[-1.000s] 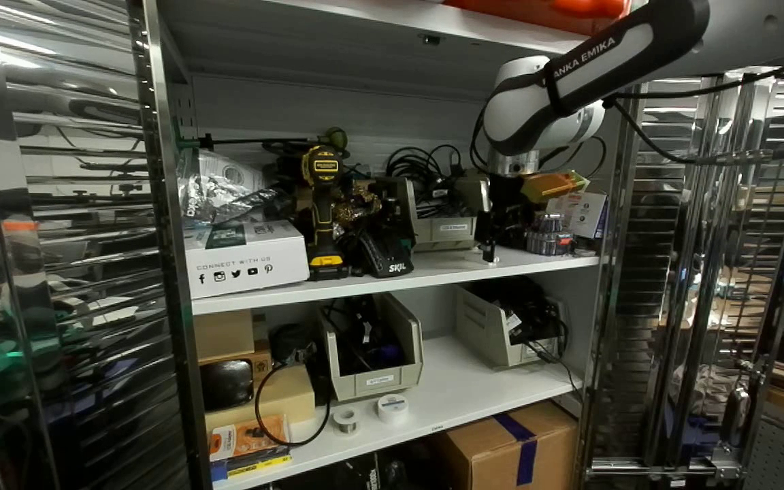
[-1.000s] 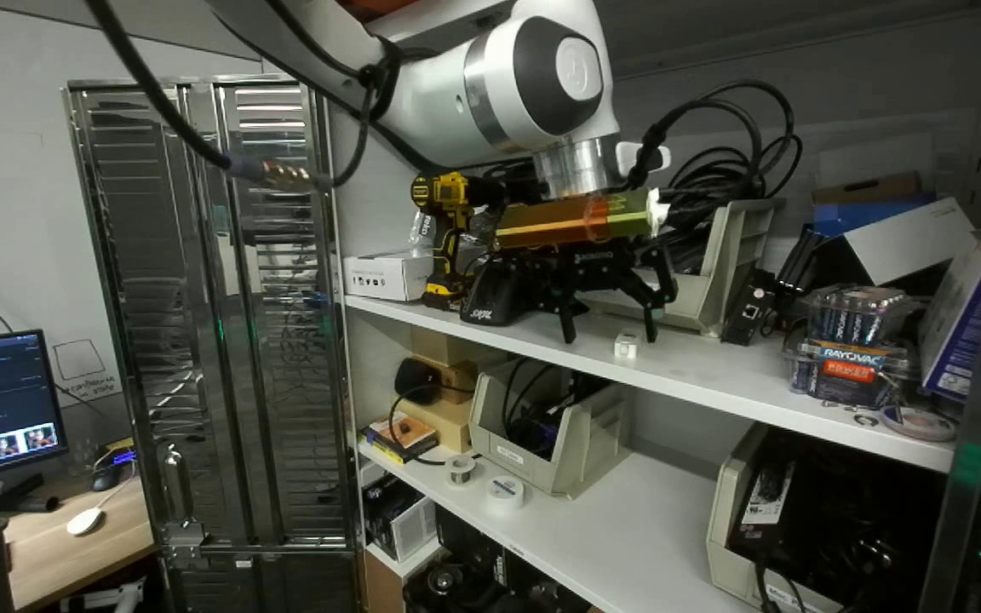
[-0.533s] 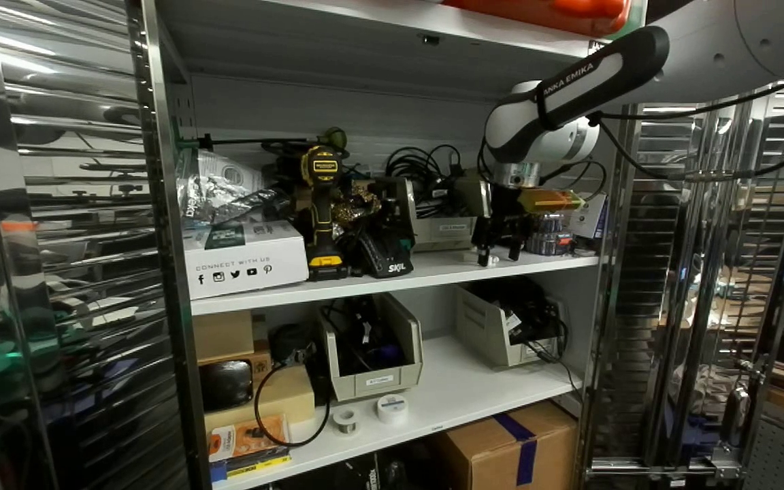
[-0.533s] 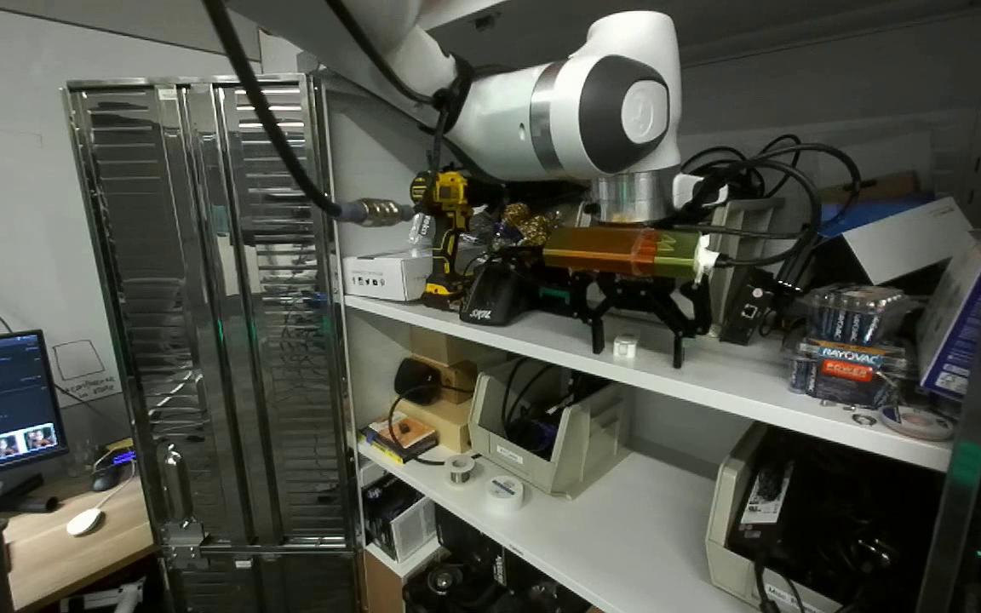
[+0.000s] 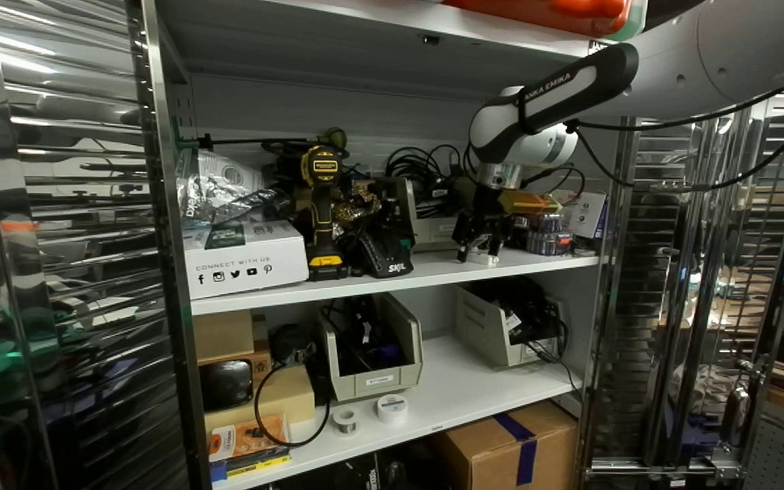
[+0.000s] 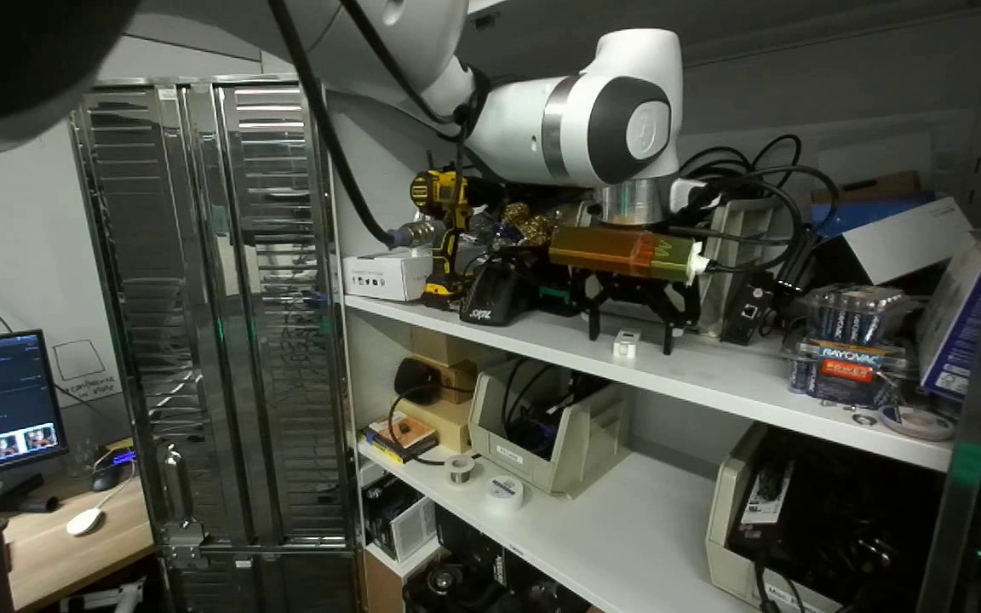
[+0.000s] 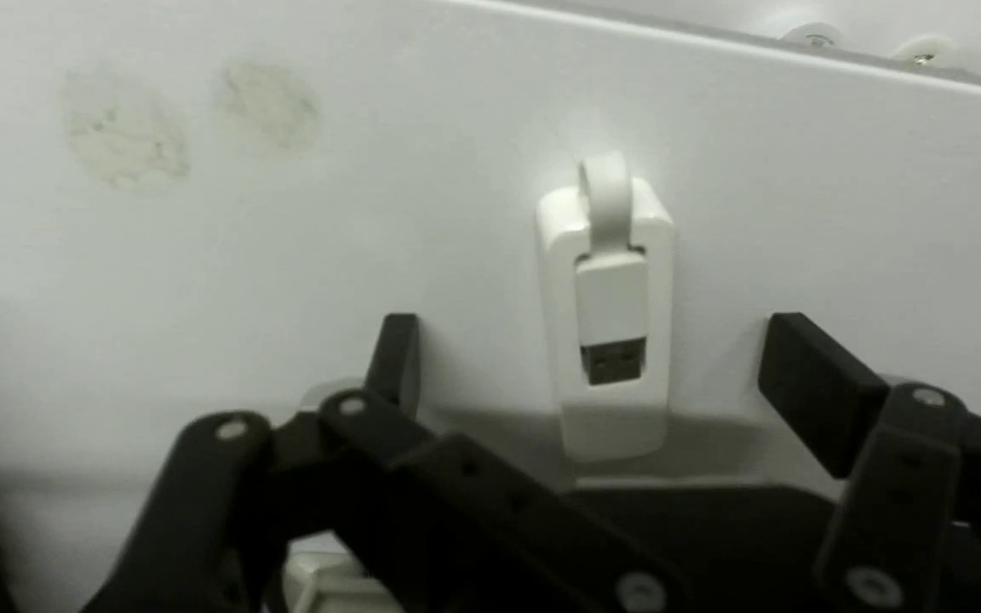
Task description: Put the white cable in the storage box
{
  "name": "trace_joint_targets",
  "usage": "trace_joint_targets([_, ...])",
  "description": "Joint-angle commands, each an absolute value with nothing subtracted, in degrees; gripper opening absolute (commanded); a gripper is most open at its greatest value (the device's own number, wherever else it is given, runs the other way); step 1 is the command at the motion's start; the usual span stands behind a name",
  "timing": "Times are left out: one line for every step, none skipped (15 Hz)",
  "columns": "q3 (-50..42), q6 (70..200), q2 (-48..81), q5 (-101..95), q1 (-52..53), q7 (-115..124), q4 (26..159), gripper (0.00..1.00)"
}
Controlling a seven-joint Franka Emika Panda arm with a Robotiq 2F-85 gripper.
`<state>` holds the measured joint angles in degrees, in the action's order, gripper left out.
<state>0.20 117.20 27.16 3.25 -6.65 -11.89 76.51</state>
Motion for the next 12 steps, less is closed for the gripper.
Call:
trace_joint_targets([1.12,114.35,30.03,4.03,-6.56,-14.26,70.97,0.74])
trace_joint_targets([1.28,113.56,30.14,4.07,-6.56,-14.59,70.34,0.66])
trace_joint_targets([1.26,112.76,29.8,3.6,-6.37,-14.79,70.03,0.58])
trace_joint_targets([1.28,111.88,29.38,3.34,-6.23,-15.04,69.93,0.49])
trace_joint_targets([1.15,111.14,28.47,2.77,-6.0,-15.22,70.15,0.42])
trace_joint_targets([1.17,110.17,27.76,2.53,-5.86,-15.43,70.38,0.35])
trace_joint_targets([1.01,109.25,26.84,2.01,-5.56,-15.28,70.89,0.27])
trace_joint_targets([0.85,108.65,26.26,1.43,-5.31,-15.24,71.19,0.2])
trace_joint_targets([0.72,108.22,25.38,0.88,-5.09,-15.21,72.03,0.13])
trace_joint_targets([0.52,107.76,24.71,0.18,-4.83,-14.94,72.57,0.12])
trace_joint_targets([0.39,107.1,24.18,-0.57,-4.66,-14.82,72.91,0.16])
trace_joint_targets([0.61,106.99,23.52,-1.58,-4.79,-14.94,73.87,0.16])
